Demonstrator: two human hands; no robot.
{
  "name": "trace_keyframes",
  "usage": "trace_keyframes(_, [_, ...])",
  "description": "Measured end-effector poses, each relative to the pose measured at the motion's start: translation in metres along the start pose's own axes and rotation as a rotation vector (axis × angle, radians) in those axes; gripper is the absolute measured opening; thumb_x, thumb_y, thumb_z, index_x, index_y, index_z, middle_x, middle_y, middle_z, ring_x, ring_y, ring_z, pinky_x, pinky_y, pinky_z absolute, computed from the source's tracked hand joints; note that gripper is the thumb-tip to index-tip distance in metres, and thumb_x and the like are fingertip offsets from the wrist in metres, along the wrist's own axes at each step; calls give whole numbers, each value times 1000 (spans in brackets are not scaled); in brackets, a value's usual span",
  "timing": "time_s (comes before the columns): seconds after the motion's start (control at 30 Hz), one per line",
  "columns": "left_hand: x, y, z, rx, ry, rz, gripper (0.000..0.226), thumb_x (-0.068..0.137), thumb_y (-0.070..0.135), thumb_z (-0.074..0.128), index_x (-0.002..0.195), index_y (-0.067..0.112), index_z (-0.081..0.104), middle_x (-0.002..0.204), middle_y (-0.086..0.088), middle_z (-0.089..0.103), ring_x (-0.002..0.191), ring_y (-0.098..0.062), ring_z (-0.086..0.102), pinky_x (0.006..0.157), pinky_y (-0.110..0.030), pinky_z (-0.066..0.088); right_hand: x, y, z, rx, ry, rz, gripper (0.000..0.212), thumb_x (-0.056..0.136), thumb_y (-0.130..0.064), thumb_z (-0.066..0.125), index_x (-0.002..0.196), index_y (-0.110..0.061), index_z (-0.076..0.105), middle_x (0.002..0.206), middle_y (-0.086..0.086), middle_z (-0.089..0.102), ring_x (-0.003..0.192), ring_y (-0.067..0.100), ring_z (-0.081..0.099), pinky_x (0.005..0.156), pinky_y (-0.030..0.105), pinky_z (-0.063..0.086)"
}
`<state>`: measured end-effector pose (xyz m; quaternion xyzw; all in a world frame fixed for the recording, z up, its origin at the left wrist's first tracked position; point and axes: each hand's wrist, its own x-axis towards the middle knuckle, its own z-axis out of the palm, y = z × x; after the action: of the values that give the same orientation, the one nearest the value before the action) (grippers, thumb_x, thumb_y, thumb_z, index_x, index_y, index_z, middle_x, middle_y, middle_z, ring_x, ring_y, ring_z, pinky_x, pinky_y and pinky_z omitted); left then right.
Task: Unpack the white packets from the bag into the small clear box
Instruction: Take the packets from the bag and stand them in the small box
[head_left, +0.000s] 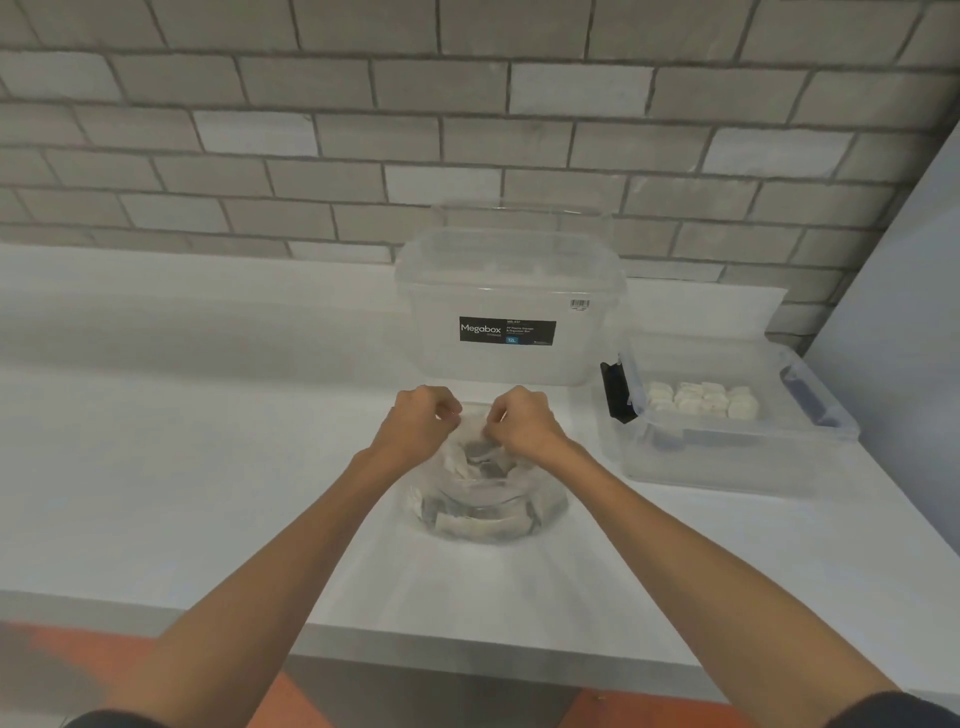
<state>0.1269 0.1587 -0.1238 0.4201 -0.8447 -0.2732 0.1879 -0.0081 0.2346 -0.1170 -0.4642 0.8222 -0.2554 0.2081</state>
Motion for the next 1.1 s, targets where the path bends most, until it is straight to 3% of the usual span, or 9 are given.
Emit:
trace_keyframes(0.1, [1,8,-5,-90,-42,18,19,92,24,60,108,17,68,95,1,68,88,-14,60,75,-20,40,-7,3,-17,72,-5,-75,16,87,-12,61,73,-16,65,85,9,67,50,20,60,54,27,52])
trace_keyframes(0.23, [0,16,-9,-214,-85,44,14,91,24,63,102,20,70,83,1,69,77,-12,63,65,-14,41,-16,1,-31,146,-22,-90,15,86,-10,62,73,-16,65,70,2,64,47,17,57,37,13,35])
trace_keyframes(0.37, [-2,22,-11,-425,-77,-24,7,90,17,65,93,13,70,76,-4,68,70,-13,64,65,-19,47,-18,5,-37,280,-39,-56,6,85,-13,64,80,-16,67,81,6,69,53,14,58,42,18,39])
trace_keyframes(0.5, [-6,25,-14,-886,-62,-226,4,92,4,61,91,7,62,83,-12,68,72,-14,68,70,-21,56,-19,10,-43,484,-107,31,11,86,-20,69,93,-12,66,86,6,68,61,15,61,49,21,44])
trace_keyframes(0.63, [-13,26,-8,-1242,-136,-352,7,91,-1,59,96,2,57,94,-17,70,79,-15,73,71,-21,58,-20,6,-48,658,-144,-7,9,85,-9,68,94,-8,66,87,8,68,69,18,65,56,22,49])
trace_keyframes(0.93, [-26,31,-2,-1030,-246,-297,22,86,15,70,104,7,61,110,-11,69,100,-20,69,88,-32,55,-20,-2,-51,552,24,-105,6,85,-13,69,81,-16,66,79,2,71,62,13,65,57,22,49])
trace_keyframes(1.1, [-21,34,-16,-829,-211,-171,40,82,27,74,117,18,59,107,0,71,102,-13,67,85,-31,50,-22,-2,-55,336,76,-196,3,84,-11,68,85,-9,70,76,6,71,62,13,65,57,14,47])
